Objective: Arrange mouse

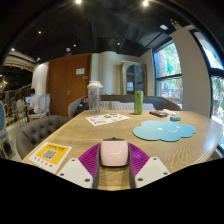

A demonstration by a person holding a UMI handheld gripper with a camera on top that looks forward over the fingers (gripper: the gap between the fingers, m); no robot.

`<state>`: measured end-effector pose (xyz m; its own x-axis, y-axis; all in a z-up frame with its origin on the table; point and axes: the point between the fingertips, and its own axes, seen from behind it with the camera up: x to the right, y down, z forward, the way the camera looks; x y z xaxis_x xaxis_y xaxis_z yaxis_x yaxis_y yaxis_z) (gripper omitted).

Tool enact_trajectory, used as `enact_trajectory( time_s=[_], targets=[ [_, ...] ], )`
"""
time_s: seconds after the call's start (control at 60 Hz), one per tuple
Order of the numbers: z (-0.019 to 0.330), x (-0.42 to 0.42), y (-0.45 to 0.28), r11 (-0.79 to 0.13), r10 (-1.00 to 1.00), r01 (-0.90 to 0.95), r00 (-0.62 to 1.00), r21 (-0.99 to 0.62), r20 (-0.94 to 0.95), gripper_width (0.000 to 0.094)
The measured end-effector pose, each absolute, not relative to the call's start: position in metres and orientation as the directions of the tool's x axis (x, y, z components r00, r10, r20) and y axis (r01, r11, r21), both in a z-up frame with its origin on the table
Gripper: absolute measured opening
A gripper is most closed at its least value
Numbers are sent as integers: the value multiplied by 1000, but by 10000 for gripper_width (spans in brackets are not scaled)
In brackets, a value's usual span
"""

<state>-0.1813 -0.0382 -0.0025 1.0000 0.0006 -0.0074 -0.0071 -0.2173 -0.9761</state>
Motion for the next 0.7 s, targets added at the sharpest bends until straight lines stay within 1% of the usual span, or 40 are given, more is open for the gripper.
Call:
enact_trajectory(
  time_s=[0.067, 0.133, 0.2, 0.283, 0.317, 0.367, 0.45, 0.483, 0.567, 0.633, 0.7],
  targets=[
    [-1, -183, -41, -221, 28, -11, 999, -975, -17, 387],
    [6, -175, -46, -243, 41, -31, 998, -970, -42, 388],
    [37, -155, -47, -200, 41, -36, 998, -979, -45, 388],
    [84, -99, -37, -126, -37, -22, 999, -992, -17, 388],
    [96, -76, -29, -115, -55, -12, 998, -993, -5, 387],
    [107, -46, -14, -122, -64, -14, 998, -992, -7, 386],
    [99, -12, 13, -177, -50, -7, 999, -984, 2, 385],
    [91, -2, 22, -195, -36, -1, 999, -981, 7, 386],
    [65, 26, 28, -276, -63, 3, 998, -961, 21, 386],
    [51, 42, 33, -303, -69, 0, 997, -953, 22, 387],
    [47, 52, 39, -317, -80, -26, 997, -948, -1, 388]
  ],
)
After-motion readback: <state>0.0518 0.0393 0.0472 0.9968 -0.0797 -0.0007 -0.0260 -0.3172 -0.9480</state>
